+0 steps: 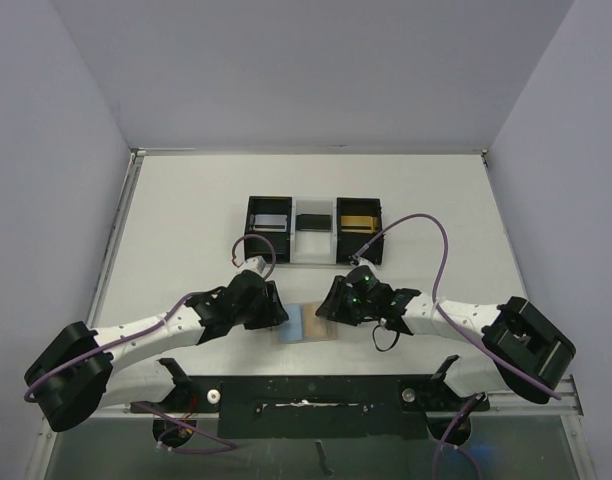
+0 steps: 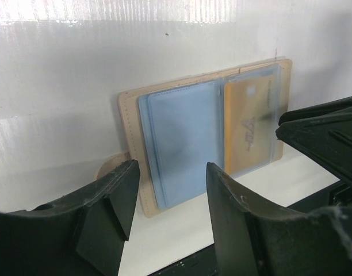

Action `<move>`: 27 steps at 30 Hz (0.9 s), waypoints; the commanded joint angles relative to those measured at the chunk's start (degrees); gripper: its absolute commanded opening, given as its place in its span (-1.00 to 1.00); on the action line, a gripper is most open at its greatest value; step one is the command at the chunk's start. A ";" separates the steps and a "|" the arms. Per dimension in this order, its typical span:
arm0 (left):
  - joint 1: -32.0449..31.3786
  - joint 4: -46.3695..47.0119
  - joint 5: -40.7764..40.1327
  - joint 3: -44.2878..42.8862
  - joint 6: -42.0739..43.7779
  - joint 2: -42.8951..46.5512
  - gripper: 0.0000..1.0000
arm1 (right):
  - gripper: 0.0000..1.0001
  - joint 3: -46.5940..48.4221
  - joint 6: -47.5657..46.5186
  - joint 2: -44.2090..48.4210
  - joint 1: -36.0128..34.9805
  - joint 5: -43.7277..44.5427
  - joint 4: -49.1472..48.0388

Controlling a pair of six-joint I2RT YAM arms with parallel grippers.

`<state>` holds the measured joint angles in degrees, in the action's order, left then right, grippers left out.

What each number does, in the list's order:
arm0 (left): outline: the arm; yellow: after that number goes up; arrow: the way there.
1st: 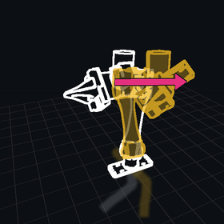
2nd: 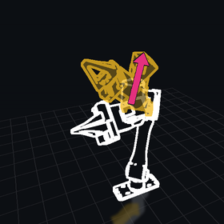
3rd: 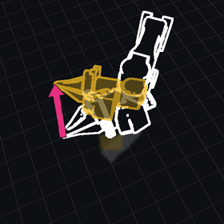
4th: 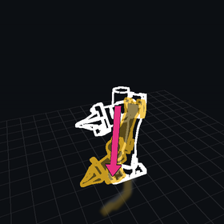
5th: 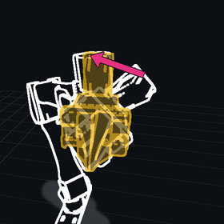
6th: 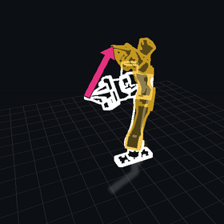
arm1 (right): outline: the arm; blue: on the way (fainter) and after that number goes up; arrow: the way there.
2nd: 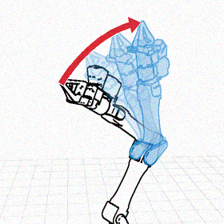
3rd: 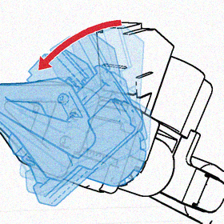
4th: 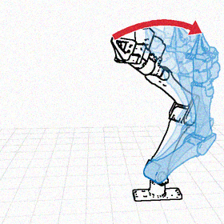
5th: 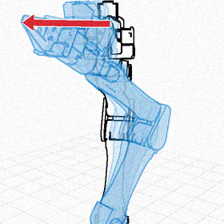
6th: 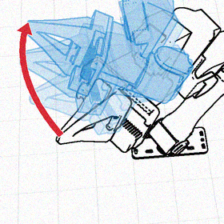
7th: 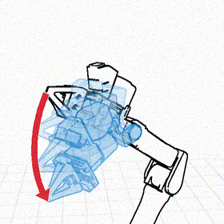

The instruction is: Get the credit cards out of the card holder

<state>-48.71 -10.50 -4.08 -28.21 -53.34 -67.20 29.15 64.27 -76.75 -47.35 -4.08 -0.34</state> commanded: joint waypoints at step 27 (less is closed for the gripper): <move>-0.24 2.94 2.36 0.78 2.63 -2.28 -0.37 | -0.29 4.69 -1.49 -2.05 -0.41 -0.35 2.42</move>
<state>-48.71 -10.24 -2.74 -27.35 -51.62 -69.47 31.64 63.64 -80.03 -47.35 -5.98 0.16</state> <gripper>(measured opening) 0.332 0.350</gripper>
